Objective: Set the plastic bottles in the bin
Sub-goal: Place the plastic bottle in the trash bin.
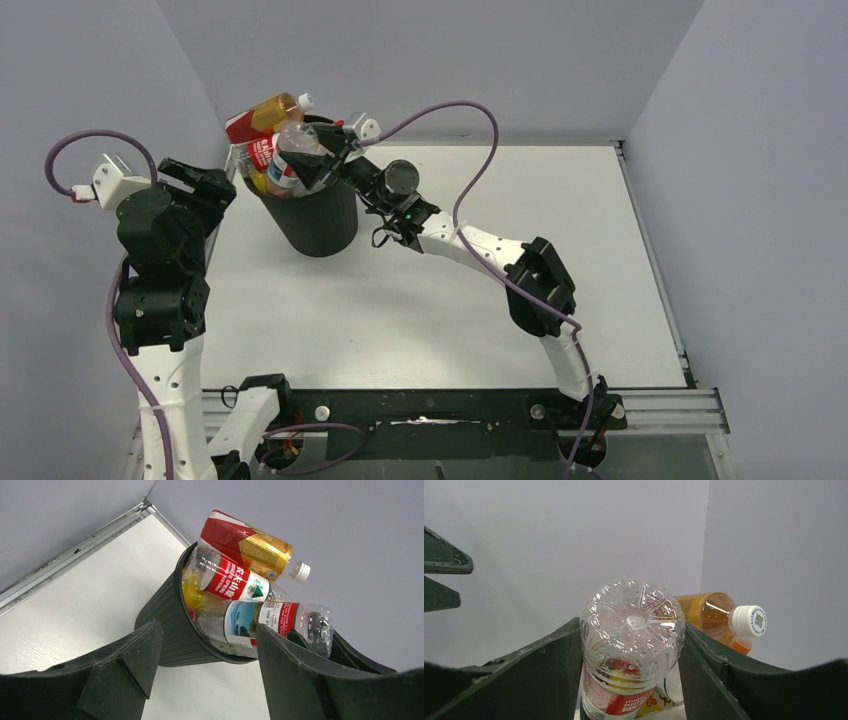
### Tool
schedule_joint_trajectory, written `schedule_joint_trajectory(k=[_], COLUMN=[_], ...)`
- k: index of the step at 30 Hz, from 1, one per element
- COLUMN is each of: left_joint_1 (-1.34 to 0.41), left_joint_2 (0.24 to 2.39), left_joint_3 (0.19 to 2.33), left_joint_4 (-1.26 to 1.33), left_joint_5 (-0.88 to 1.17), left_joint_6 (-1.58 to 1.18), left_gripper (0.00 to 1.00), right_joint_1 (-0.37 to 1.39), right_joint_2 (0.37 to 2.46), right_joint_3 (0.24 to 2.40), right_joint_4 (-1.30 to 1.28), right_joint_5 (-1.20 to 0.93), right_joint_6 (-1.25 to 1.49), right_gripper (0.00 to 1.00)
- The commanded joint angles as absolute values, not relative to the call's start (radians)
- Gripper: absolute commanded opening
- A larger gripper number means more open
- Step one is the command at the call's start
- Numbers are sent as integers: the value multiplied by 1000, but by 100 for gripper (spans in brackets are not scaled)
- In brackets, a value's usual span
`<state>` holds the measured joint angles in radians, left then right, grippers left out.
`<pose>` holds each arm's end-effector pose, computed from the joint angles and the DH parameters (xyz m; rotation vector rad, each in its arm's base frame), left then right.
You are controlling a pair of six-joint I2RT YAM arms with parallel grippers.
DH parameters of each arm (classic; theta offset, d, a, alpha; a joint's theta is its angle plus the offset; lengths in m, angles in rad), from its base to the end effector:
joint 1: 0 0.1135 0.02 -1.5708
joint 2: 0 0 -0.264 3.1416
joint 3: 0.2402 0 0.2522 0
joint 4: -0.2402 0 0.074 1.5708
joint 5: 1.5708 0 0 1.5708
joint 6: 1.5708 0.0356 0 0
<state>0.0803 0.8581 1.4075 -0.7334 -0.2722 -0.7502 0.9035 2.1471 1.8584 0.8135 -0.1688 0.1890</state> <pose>0.1302 0.0201 0.4725 -0.8848 1.5151 -0.2508 0.3110 0.4044 0.3773 -0.5368 0.9758 1.0725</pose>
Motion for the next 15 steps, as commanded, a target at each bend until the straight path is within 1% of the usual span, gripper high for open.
schedule_joint_trajectory(k=[1, 9, 12, 15], left_joint_1=[84, 84, 84, 84], left_joint_2=[847, 847, 848, 847], left_joint_3=[1408, 1403, 1398, 1394], left_joint_4=[-669, -661, -657, -655], left_joint_5=[-258, -255, -251, -247], left_joint_6=[-755, -759, -762, -764], left_gripper=[68, 68, 68, 68], right_joint_1=[898, 897, 897, 897], right_joint_2=[2080, 2047, 2040, 2032], right_joint_3=[1812, 1797, 1799, 1800], right_joint_4=[766, 751, 738, 729], right_joint_5=[-138, -141, -140, -137], right_joint_6=[134, 134, 136, 139], right_gripper=[47, 55, 63, 74])
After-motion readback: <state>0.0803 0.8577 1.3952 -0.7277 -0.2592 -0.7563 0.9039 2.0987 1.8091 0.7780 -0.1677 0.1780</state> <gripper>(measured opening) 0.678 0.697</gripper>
